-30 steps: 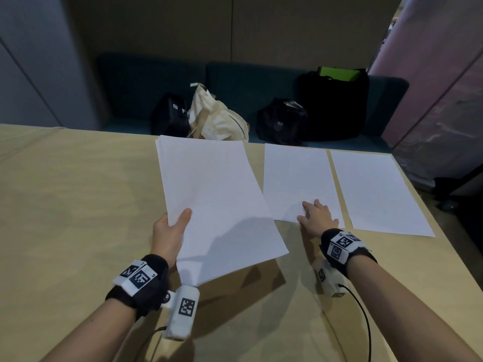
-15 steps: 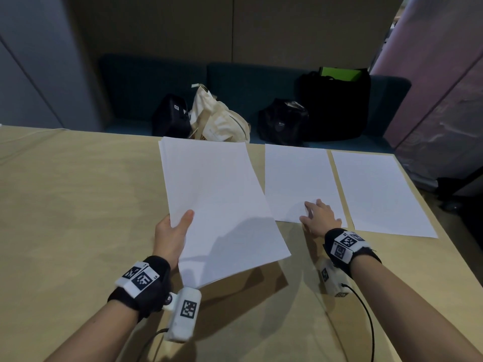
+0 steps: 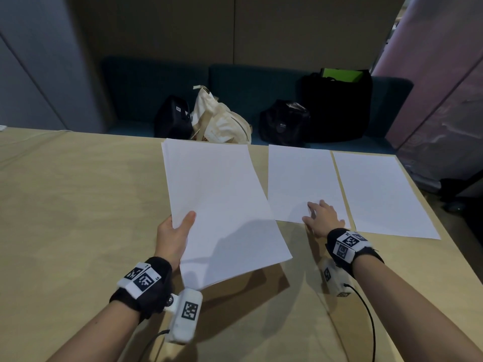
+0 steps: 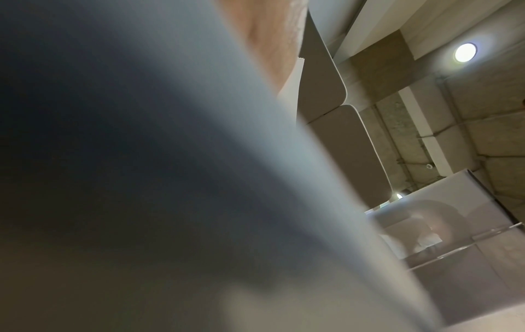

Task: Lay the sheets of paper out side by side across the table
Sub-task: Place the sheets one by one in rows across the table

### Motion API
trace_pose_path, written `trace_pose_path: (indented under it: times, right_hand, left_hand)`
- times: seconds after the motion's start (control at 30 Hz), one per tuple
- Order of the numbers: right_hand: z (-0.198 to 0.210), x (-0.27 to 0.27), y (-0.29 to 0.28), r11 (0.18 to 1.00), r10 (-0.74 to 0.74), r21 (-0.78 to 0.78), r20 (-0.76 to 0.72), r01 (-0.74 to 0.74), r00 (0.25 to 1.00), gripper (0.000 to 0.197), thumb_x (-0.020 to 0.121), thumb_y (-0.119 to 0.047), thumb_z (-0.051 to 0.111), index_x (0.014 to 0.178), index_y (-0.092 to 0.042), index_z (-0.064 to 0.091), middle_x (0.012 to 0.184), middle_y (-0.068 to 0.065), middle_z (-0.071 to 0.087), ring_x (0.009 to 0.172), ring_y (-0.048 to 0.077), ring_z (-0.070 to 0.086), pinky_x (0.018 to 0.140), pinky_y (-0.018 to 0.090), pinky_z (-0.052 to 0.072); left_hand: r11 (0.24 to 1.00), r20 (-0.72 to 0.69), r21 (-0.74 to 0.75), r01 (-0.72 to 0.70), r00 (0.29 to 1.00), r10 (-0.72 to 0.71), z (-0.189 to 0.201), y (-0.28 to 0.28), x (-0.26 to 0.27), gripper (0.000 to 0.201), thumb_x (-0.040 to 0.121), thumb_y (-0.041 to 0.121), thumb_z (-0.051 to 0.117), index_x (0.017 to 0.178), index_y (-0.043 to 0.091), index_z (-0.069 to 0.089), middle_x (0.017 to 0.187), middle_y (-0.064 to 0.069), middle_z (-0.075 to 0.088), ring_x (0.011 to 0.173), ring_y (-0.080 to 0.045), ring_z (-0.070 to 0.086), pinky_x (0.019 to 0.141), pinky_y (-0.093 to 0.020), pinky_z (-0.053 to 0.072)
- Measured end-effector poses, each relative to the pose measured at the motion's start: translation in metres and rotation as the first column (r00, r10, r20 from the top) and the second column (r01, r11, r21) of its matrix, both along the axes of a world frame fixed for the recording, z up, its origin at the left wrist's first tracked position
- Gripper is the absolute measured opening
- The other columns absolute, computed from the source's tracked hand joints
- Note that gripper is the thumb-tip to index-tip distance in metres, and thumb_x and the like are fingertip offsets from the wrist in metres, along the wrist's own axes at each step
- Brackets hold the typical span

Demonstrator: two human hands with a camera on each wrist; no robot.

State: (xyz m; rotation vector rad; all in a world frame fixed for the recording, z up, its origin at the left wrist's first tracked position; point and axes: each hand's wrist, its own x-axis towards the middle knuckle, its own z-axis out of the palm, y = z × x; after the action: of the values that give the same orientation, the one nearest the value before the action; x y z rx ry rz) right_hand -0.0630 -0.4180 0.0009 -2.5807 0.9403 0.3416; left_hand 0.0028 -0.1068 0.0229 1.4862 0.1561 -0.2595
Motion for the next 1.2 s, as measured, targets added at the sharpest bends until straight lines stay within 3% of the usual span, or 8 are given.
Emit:
trace_pose_path:
  times: [0.17, 0.43, 0.7, 0.8, 0.87, 0.93, 1.03, 1.2]
  right_hand:
    - [0.001, -0.002, 0.000, 1.000, 0.003, 0.007, 0.003, -0.003, 1.000, 0.047, 0.093, -0.029, 0.047, 0.139, -0.020, 0.039, 0.149, 0.007, 0.030, 0.137, 0.029, 0.027, 0.109, 0.058, 0.025]
    - [0.000, -0.003, 0.001, 1.000, 0.002, 0.005, 0.003, -0.002, 1.000, 0.046, 0.091, -0.028, 0.048, 0.136, -0.021, 0.042, 0.138, 0.007, 0.038, 0.131, 0.029, 0.033, 0.106, 0.058, 0.028]
    - [0.004, -0.004, 0.002, 0.996, -0.050, 0.083, 0.149, 0.038, 0.988, 0.047, 0.093, -0.029, 0.051, 0.138, -0.016, 0.044, 0.151, 0.008, 0.034, 0.136, 0.029, 0.035, 0.112, 0.051, 0.026]
    - [0.016, -0.005, 0.012, 0.961, -0.136, 0.273, 0.354, 0.037, 0.926, 0.036, 0.096, -0.025, 0.049, 0.125, -0.005, 0.056, 0.130, 0.011, 0.057, 0.114, 0.025, 0.055, 0.093, 0.033, 0.045]
    - [0.031, -0.007, 0.027, 0.863, -0.231, 0.506, 0.404, -0.005, 0.885, 0.031, 0.096, -0.022, 0.049, 0.114, 0.000, 0.060, 0.109, 0.016, 0.066, 0.087, 0.023, 0.060, 0.074, 0.024, 0.048]
    - [0.041, -0.010, 0.042, 0.780, -0.249, 0.622, 0.402, -0.063, 0.881, 0.032, 0.093, -0.023, 0.054, 0.111, 0.003, 0.060, 0.088, 0.011, 0.066, 0.071, 0.018, 0.057, 0.068, 0.022, 0.047]
    - [0.045, -0.013, 0.058, 0.811, -0.198, 0.578, 0.418, -0.091, 0.887, 0.034, 0.082, -0.022, 0.071, 0.108, -0.008, 0.055, 0.071, -0.005, 0.048, 0.064, 0.010, 0.047, 0.059, 0.018, 0.039]
    - [0.047, -0.022, 0.070, 0.849, -0.349, 0.528, 0.514, 0.032, 0.783, 0.023, 0.071, -0.011, 0.080, 0.084, -0.011, 0.060, 0.072, -0.004, 0.055, 0.066, 0.011, 0.052, 0.059, 0.017, 0.042]
  left_hand:
    - [1.000, 0.003, -0.007, 0.008, 1.000, -0.008, -0.001, 0.000, 0.000, 0.016, 0.092, 0.014, 0.057, 0.108, 0.011, 0.059, 0.090, 0.007, 0.064, 0.081, -0.006, 0.061, 0.058, -0.007, 0.050]
    - [1.000, 0.002, -0.024, 0.015, 1.000, -0.015, -0.002, -0.002, 0.001, 0.016, 0.092, 0.014, 0.057, 0.107, 0.010, 0.060, 0.092, 0.004, 0.065, 0.081, -0.008, 0.062, 0.069, -0.021, 0.048]
    - [0.999, 0.000, -0.033, 0.023, 1.000, -0.023, -0.004, -0.003, 0.001, 0.016, 0.091, 0.016, 0.058, 0.106, 0.011, 0.061, 0.089, 0.007, 0.066, 0.075, -0.003, 0.064, 0.058, -0.010, 0.051]
    - [0.999, -0.002, -0.036, 0.040, 0.999, -0.040, -0.003, -0.007, -0.001, 0.013, 0.090, 0.016, 0.059, 0.103, 0.012, 0.061, 0.090, 0.006, 0.066, 0.068, 0.000, 0.066, 0.055, -0.009, 0.051]
    - [0.998, 0.005, -0.041, 0.055, 0.998, -0.055, 0.000, -0.012, -0.003, 0.015, 0.091, 0.015, 0.059, 0.105, 0.011, 0.060, 0.090, 0.006, 0.065, 0.076, -0.005, 0.064, 0.055, -0.008, 0.050]
    - [0.997, 0.018, -0.050, 0.061, 0.998, -0.061, 0.004, -0.016, -0.005, 0.015, 0.090, 0.014, 0.059, 0.105, 0.010, 0.060, 0.089, 0.007, 0.064, 0.079, -0.006, 0.061, 0.053, -0.006, 0.049]
    - [0.996, 0.017, -0.073, 0.053, 0.998, -0.052, 0.007, -0.020, -0.008, 0.017, 0.089, 0.013, 0.060, 0.106, 0.008, 0.060, 0.089, 0.006, 0.065, 0.079, -0.007, 0.062, 0.054, -0.007, 0.050]
    - [0.995, 0.000, -0.073, 0.063, 0.998, -0.063, 0.007, -0.017, -0.012, 0.008, 0.088, 0.015, 0.063, 0.095, 0.012, 0.062, 0.088, 0.005, 0.066, 0.078, -0.009, 0.063, 0.054, -0.010, 0.052]
